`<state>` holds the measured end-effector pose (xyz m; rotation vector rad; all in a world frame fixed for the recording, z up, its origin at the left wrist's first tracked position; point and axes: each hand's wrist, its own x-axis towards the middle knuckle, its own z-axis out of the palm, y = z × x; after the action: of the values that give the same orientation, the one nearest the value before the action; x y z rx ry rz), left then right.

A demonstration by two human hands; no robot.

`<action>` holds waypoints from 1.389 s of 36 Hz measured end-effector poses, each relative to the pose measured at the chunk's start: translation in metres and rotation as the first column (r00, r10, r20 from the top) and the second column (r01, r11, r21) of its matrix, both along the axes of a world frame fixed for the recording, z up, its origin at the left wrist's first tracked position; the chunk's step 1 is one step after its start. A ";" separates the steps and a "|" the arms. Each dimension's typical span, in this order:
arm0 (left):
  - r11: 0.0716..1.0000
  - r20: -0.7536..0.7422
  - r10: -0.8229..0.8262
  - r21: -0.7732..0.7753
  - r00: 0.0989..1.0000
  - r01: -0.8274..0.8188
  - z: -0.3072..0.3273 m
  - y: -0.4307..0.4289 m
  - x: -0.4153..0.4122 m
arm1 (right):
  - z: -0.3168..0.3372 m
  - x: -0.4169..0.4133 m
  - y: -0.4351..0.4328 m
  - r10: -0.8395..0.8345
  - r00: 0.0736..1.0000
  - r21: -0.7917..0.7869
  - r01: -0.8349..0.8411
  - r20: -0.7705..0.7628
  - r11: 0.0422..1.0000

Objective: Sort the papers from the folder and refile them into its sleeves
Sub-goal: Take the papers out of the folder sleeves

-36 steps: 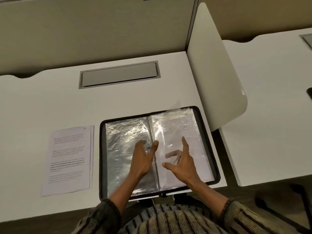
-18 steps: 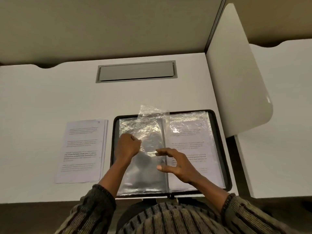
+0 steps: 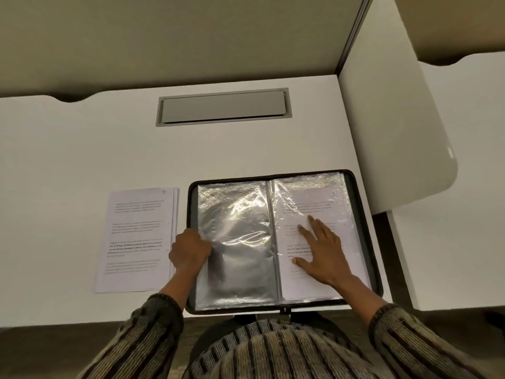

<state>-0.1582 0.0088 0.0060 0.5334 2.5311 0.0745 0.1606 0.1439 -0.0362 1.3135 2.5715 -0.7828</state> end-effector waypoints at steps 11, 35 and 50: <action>0.869 -0.224 -0.455 0.098 0.862 0.485 -0.019 0.021 0.047 | 0.003 0.001 0.028 -0.225 0.974 -0.030 0.225 0.012 0.974; 0.513 -0.011 -0.856 0.121 0.518 0.850 -0.027 0.071 0.167 | 0.002 0.005 0.144 -0.550 0.813 -0.098 0.542 -0.191 0.835; 0.782 0.106 -0.578 0.357 0.809 0.511 -0.014 0.108 0.164 | 0.012 0.010 0.146 -0.442 0.750 0.025 0.519 -0.493 0.854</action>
<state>0.0058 0.1169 -0.0076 1.3044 2.0681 0.3029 0.1705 0.2901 -0.0240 2.1363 2.7088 -1.1199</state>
